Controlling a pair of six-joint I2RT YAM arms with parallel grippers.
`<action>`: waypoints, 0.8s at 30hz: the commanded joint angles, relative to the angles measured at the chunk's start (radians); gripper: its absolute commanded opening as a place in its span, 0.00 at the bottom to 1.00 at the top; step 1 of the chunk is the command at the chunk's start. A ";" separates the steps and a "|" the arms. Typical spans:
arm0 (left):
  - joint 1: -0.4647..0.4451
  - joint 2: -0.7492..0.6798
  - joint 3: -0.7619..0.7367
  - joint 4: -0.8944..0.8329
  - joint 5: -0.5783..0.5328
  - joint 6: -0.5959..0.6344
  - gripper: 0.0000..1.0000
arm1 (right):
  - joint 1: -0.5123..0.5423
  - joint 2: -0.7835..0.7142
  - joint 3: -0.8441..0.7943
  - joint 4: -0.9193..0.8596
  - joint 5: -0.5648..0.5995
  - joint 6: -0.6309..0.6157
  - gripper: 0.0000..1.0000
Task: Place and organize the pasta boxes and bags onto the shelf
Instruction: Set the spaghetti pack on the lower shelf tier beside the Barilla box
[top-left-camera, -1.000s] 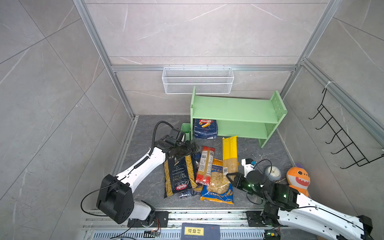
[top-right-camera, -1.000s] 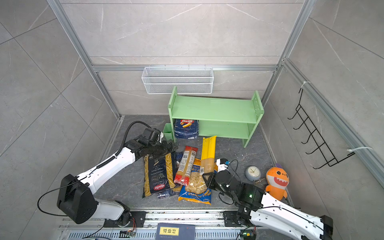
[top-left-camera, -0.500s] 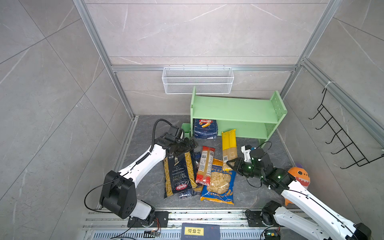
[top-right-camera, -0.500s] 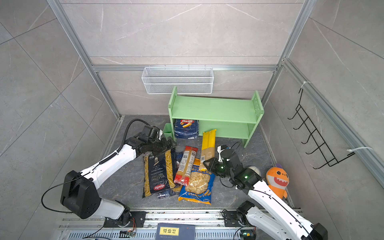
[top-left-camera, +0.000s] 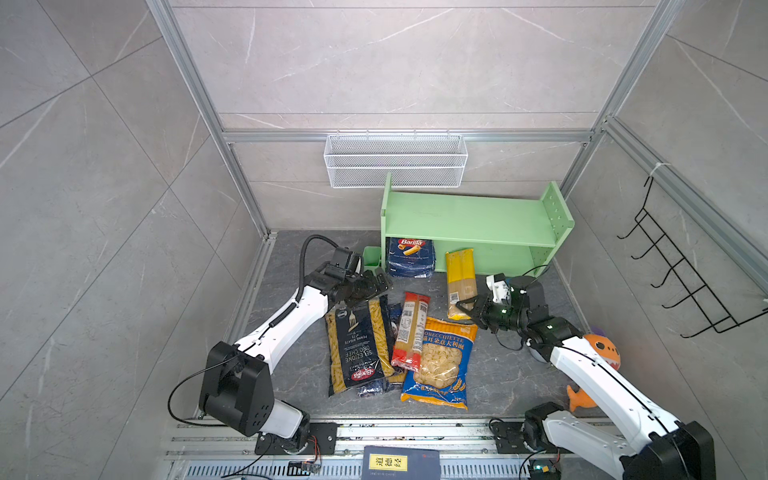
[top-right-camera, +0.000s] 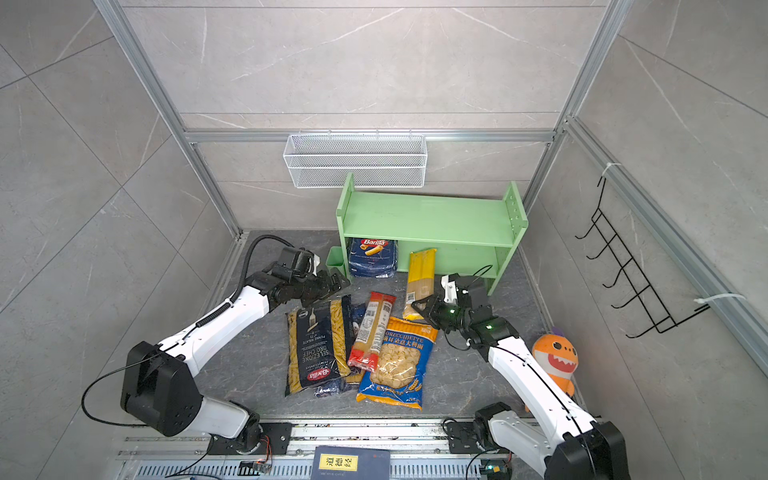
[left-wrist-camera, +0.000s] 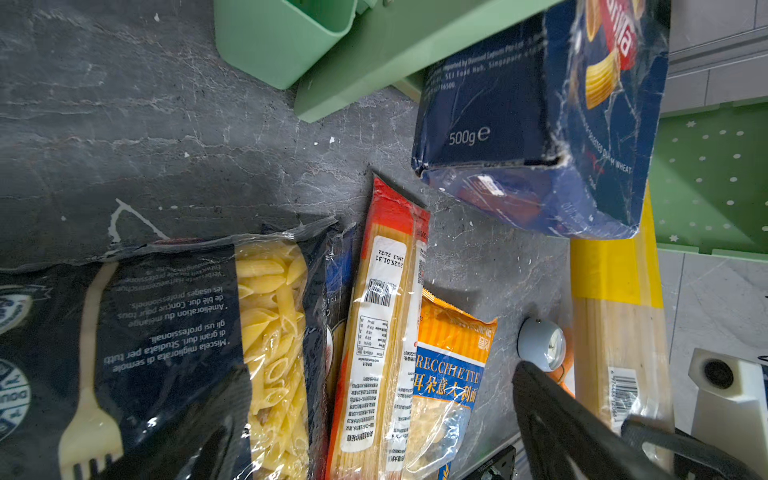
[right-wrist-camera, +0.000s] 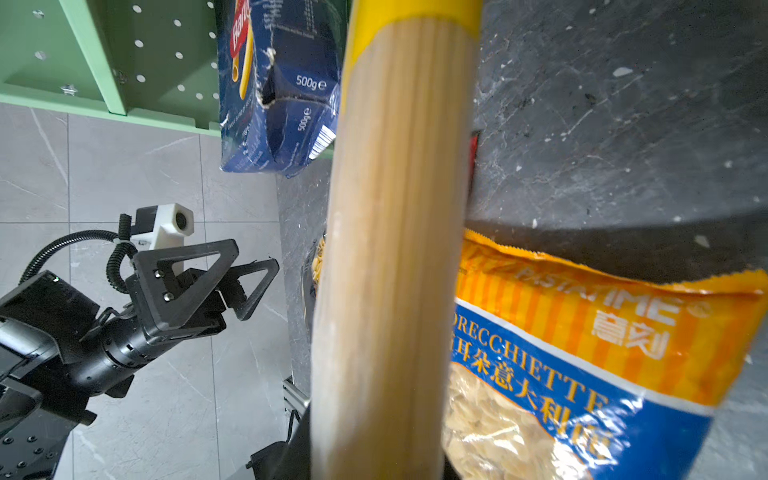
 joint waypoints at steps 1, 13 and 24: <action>0.017 -0.020 0.043 -0.007 -0.007 0.034 1.00 | -0.025 0.035 0.060 0.288 -0.117 -0.060 0.17; 0.066 -0.077 0.106 -0.132 -0.050 0.088 1.00 | -0.148 0.284 -0.030 0.699 -0.229 0.030 0.17; 0.079 -0.102 0.097 -0.181 -0.079 0.091 1.00 | -0.168 0.536 0.059 0.845 -0.337 0.030 0.18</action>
